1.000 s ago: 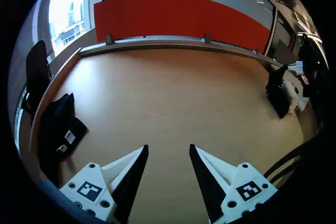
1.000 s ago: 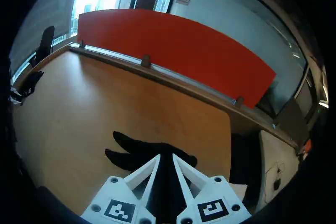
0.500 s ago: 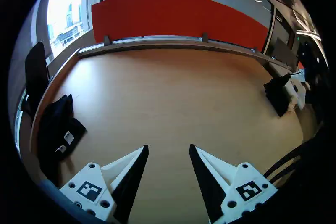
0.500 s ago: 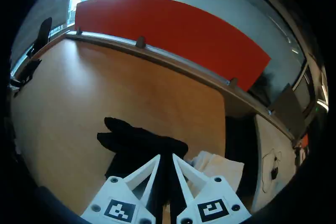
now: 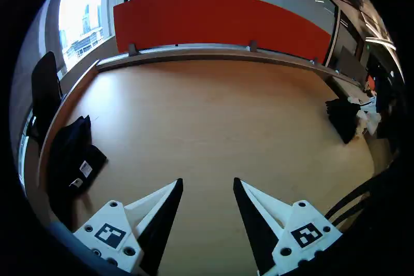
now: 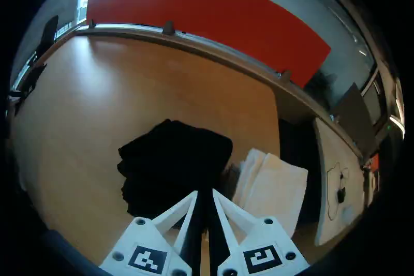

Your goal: Fold towel

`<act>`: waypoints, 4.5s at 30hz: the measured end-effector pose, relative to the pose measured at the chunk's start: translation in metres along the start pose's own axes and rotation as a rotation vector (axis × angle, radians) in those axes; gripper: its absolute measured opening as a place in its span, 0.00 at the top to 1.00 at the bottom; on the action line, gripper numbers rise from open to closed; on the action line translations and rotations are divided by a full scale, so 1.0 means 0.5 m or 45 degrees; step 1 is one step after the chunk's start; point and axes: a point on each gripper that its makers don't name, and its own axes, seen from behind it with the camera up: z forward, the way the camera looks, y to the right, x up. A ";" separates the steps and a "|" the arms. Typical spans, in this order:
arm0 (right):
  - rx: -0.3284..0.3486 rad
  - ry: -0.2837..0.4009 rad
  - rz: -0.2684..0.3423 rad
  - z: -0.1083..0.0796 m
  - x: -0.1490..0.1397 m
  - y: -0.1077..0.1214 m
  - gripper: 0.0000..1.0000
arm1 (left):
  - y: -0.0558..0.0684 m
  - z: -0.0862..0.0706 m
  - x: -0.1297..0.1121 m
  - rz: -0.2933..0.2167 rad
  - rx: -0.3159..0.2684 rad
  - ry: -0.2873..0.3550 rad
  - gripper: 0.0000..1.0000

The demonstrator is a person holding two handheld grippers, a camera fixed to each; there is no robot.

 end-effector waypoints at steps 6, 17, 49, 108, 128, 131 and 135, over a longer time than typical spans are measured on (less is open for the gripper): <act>-0.009 -0.058 0.042 0.011 -0.045 -0.005 0.95 | 0.000 -0.001 0.001 0.003 0.002 -0.001 0.29; 0.001 -0.135 0.112 0.021 -0.104 -0.009 0.95 | -0.002 0.001 0.005 0.010 0.003 -0.002 0.29; -0.041 -0.228 0.157 0.038 -0.140 0.006 0.95 | -0.007 -0.002 -0.002 0.013 0.012 -0.007 0.29; -0.154 0.210 0.460 -0.031 0.025 -0.085 0.00 | -0.018 -0.011 0.038 -0.016 0.004 0.052 0.29; -0.250 0.480 0.572 -0.082 0.128 -0.081 0.00 | -0.051 -0.005 0.099 -0.053 0.036 0.133 0.29; -0.287 0.557 0.583 -0.102 0.148 -0.074 0.00 | -0.056 -0.006 0.113 -0.049 0.045 0.156 0.29; -0.331 0.656 0.584 -0.132 0.174 -0.067 0.00 | -0.062 -0.008 0.132 -0.041 0.055 0.194 0.29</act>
